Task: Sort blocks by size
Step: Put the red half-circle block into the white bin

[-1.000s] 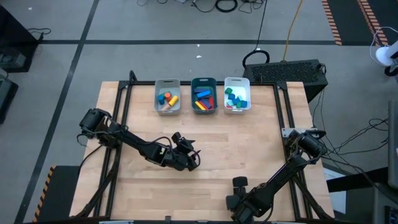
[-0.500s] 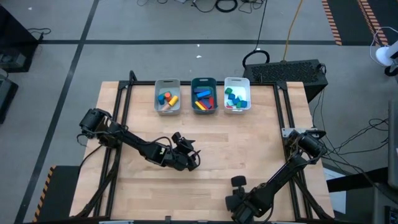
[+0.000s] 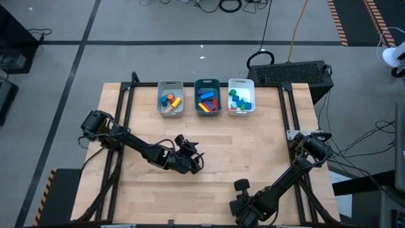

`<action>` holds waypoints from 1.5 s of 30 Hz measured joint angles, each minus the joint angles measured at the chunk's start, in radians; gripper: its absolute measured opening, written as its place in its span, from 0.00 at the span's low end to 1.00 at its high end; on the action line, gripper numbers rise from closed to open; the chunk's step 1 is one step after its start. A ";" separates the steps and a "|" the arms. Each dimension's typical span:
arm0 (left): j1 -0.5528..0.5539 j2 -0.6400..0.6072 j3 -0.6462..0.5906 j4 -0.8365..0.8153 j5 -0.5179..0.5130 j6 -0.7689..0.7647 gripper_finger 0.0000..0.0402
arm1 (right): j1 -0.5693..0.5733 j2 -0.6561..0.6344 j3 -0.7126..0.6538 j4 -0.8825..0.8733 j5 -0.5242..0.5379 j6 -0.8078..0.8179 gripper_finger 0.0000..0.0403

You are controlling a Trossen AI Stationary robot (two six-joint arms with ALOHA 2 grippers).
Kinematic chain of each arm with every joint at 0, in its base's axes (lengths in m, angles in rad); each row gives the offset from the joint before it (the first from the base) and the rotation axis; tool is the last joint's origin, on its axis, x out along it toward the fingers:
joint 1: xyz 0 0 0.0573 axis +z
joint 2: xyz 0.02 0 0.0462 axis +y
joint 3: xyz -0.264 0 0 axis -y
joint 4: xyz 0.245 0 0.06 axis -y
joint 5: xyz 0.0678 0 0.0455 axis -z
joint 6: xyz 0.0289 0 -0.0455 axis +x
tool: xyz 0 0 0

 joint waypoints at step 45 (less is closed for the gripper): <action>0.000 0.000 0.000 -0.001 -0.004 0.000 0.63 | -0.035 -0.001 0.000 -0.058 -0.163 0.652 0.67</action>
